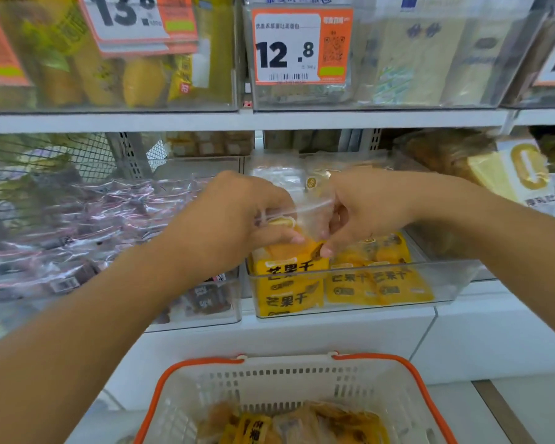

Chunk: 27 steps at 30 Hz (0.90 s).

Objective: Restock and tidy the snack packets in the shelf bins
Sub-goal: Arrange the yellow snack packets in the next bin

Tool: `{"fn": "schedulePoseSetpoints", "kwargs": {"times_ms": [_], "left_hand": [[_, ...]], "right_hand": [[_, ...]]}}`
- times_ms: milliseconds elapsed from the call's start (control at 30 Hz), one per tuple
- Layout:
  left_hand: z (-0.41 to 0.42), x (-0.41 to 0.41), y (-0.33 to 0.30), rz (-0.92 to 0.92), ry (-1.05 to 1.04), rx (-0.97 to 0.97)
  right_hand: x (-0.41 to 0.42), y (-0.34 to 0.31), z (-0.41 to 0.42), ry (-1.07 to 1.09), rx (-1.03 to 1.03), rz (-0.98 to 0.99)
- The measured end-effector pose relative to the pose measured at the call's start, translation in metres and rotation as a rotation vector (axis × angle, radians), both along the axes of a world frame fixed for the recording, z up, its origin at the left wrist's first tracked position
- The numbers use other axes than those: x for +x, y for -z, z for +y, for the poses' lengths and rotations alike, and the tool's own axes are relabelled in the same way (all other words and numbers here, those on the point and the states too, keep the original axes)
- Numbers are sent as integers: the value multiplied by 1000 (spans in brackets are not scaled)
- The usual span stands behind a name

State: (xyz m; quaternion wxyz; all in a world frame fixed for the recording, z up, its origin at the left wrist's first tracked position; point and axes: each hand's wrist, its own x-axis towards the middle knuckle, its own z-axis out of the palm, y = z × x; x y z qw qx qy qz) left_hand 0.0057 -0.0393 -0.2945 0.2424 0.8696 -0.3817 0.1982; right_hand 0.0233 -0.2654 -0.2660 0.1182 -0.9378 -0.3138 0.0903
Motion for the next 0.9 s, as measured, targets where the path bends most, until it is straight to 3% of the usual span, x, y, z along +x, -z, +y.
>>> {"fn": "schedulePoseSetpoints", "kwargs": {"times_ms": [133,233,333,600,767,833,900], "left_hand": [[1,6,-2,-4,14,136],[2,8,8,37,3,108],[-1,12,17,-13,-25,199],[-6,11,29,24,-60,240],[-3,10,23,-80,-50,184],[-2,9,16,-82,-100,85],[-4,7,7,-53,-124,41]], "right_hand": [[-6,-7,2,17,194,141],[-4,1,7,40,105,153],[-3,11,13,65,1,136],[-2,28,20,116,-108,175],[-2,-4,-6,195,-116,442],[7,-21,-33,287,-52,396],[25,-22,-60,424,3,219]]}}
